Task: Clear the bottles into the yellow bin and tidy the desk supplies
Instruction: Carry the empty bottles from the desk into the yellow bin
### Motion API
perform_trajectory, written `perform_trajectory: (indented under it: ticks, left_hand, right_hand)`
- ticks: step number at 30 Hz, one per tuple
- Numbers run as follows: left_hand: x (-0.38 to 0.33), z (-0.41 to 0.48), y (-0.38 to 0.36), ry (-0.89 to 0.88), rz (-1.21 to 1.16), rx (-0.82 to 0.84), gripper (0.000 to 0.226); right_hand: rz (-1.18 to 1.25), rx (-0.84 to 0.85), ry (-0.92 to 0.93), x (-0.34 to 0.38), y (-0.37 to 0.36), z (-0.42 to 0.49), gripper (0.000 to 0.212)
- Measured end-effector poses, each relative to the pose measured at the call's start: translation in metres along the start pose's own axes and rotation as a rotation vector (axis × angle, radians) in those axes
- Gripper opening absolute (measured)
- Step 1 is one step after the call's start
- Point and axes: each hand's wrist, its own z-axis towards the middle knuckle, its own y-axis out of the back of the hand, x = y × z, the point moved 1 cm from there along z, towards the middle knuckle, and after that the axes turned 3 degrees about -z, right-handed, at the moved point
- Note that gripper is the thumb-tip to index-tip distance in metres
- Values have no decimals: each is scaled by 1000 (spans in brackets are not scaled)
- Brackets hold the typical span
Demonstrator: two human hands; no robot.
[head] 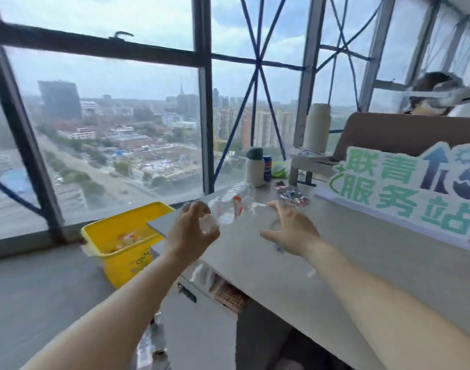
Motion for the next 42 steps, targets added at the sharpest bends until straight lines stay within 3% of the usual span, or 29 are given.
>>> perform_trajectory:
  ticks: [4,9,15,21,28,35,42]
  left_hand:
    - [56,7,72,54,63,-120,37]
    - [68,-2,126,32,137,-189,37]
    - [78,-25,159,17,140,-306,38]
    - [144,-41,166,112,181,-387,37]
    - [199,35,194,93,281,-454,38]
    - [214,98,216,-23,289,-521,39]
    - [214,140,232,-104,286,-573,39]
  right_hand:
    - [106,-91,190,81,-38,32,70]
    - [259,-202,360,140,-52,32,76]
    - [506,-282,505,183,-61,30,78]
    - [684,-293,599,227,-114,65,77]
    - [909,-361,573,269,-143,149,74]
    - [919,-553,592,289,-138,208,72]
    - [934,-624,603,301,-125,244,78]
